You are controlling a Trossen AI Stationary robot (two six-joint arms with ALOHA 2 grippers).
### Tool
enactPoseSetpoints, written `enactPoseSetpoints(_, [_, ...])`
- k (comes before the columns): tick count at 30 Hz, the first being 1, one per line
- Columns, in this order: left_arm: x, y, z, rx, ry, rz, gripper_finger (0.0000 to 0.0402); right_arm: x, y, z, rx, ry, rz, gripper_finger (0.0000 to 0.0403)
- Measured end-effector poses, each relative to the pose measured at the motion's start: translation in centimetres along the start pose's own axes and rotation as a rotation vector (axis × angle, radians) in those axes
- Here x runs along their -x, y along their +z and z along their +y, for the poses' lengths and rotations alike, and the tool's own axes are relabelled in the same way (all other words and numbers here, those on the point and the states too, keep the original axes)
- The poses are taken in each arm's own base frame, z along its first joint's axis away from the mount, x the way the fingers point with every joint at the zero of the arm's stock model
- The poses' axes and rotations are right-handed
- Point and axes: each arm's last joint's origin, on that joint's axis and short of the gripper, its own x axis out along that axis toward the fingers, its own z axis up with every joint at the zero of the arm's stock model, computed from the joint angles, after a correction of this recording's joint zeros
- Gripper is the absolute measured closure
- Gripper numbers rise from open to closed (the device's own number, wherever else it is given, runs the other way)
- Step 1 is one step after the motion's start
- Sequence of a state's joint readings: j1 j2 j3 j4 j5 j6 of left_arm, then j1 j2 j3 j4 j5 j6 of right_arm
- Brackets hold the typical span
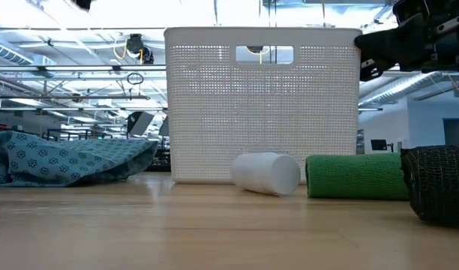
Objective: Pick & place medical supplies in basket/bin
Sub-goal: Put the dark orange pill bottle into the white bin
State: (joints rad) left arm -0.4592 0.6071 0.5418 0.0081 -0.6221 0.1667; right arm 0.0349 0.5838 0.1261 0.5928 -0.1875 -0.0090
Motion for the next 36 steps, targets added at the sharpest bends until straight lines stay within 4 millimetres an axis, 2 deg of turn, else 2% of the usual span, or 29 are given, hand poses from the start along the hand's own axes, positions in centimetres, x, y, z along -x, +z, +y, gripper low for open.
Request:
enactPoseSetpoints(6, [0.4, -4.1, 0.3, 0.043, 0.062, -0.070, 0.0244, 0.1, 0.9, 0.0, 0.074, -0.001, -0.087, 0.0403])
enactPoseSetpoints(10, [0.2, -6.1, 0.1, 0.032, 0.100, -0.043, 0.0231, 0.5, 2.0, -0.1, 0.152, -0.033, -0.200, 0.0403])
enactPoseSetpoints(14, [0.1, -7.0, 0.2, 0.028, 0.133, -0.021, 0.0230, 0.8, 2.6, -0.4, 0.166, -0.059, -0.250, 0.0403])
enactPoseSetpoints(18, [0.0, -7.1, 0.4, 0.045, 0.181, -0.013, 0.0244, 0.8, 2.3, -0.7, 0.140, -0.075, -0.220, 0.0403])
enactPoseSetpoints(25, [0.1, -5.7, 1.7, 0.107, 0.382, -0.096, 0.0226, 0.7, 1.2, -0.8, 0.114, -0.076, -0.101, 0.0403])
enactPoseSetpoints(29, [-0.4, -4.3, 2.7, 0.048, 0.488, -0.073, 0.0244, 0.7, 1.1, -0.8, 0.134, -0.076, -0.087, 0.0403])
enactPoseSetpoints(33, [-2.2, -1.9, 3.8, -0.057, 0.514, -0.055, 0.0245, 0.6, 1.0, -0.8, 0.155, -0.077, -0.081, 0.0403])
enactPoseSetpoints(36, [-4.5, 0.4, 4.7, -0.132, 0.482, -0.046, 0.0241, 0.6, 1.0, -0.8, 0.166, -0.077, -0.078, 0.0403])
